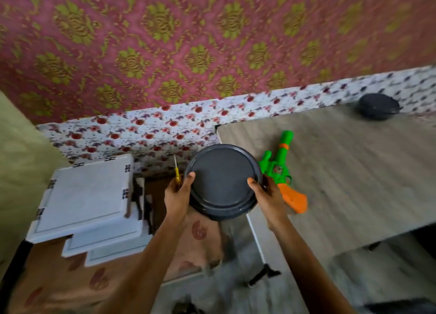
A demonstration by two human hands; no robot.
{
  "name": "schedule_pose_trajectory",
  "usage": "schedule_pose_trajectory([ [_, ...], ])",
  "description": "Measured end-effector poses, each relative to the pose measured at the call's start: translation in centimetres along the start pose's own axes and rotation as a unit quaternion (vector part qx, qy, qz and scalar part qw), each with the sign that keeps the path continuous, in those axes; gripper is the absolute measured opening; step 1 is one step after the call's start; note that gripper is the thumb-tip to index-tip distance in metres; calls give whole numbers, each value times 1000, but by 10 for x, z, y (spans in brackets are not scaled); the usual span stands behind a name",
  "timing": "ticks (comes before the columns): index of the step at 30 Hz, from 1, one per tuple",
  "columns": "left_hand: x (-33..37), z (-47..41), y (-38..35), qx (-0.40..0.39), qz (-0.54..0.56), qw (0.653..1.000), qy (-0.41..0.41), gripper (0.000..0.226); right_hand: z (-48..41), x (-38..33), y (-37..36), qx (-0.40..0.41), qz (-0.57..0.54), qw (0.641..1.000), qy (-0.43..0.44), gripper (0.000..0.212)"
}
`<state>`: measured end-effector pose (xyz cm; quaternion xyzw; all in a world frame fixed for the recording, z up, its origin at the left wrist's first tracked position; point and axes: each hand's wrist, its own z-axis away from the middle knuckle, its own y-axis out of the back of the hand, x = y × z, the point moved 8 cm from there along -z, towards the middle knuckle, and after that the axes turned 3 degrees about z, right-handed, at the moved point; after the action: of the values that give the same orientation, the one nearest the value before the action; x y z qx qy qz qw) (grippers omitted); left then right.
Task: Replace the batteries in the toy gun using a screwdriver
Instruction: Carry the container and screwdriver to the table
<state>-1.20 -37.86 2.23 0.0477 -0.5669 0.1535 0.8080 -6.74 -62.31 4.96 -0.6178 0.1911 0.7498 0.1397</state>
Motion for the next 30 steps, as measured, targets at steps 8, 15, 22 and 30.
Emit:
schedule_pose_trajectory([
  [8, -15, 19, -109, -59, 2, 998, 31, 21, -39, 14, 96, 67, -32, 996, -39, 21],
  [15, -19, 3, -184, -98, -14, 995, 33, 23, -78, 8, 142, 89, -6, 995, -35, 32],
  [22, -32, 0, -240, -112, -36, 992, 49, 9, -113, 17, 183, 88, -1, 995, -55, 40],
  [30, -48, 9, -323, -75, -9, 997, 31, 14, -179, 17, 248, 27, 2, 999, -45, 40],
])
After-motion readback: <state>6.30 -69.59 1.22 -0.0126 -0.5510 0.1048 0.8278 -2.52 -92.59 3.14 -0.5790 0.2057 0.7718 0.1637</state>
